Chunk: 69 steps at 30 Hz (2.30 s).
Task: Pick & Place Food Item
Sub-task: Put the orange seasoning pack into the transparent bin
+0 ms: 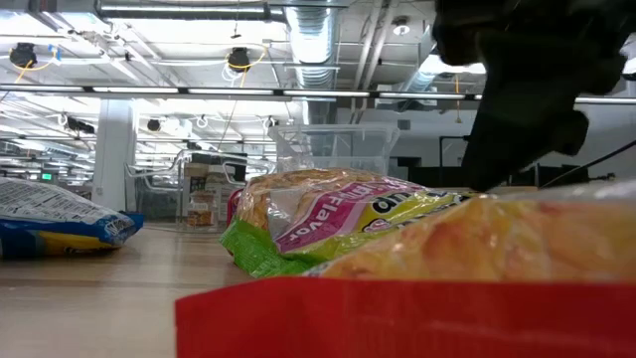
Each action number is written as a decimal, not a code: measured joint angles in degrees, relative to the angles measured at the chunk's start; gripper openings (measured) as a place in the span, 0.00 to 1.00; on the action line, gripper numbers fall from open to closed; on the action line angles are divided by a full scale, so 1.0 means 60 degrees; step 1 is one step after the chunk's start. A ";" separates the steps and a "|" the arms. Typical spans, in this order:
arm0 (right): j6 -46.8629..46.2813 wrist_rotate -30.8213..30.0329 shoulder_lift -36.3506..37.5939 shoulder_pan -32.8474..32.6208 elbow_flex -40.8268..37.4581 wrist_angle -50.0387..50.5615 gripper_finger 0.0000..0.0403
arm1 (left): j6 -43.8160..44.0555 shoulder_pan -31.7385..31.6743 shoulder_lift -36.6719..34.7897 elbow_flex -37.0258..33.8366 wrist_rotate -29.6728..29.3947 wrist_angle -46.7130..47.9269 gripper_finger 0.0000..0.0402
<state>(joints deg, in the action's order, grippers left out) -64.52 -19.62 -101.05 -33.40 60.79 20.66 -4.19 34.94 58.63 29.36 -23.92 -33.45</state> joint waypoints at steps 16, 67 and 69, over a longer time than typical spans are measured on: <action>-0.0753 0.0336 -0.0219 0.0138 0.0103 0.0983 0.24 | 0.0003 0.0000 0.0000 0.0000 0.0000 0.0004 0.24; -0.0227 -0.1068 -0.1129 0.0096 0.1880 0.3706 0.01 | -0.0003 0.0003 0.0000 0.0000 0.0000 0.0005 0.24; -0.0052 -0.1559 -0.1127 -0.0069 0.2291 0.3950 0.01 | -0.0002 0.0000 0.0000 0.0000 0.0000 0.0007 0.24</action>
<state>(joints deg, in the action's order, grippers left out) -64.83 -28.97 -107.81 -33.81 74.53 44.36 -4.20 34.94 58.63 29.36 -23.92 -33.41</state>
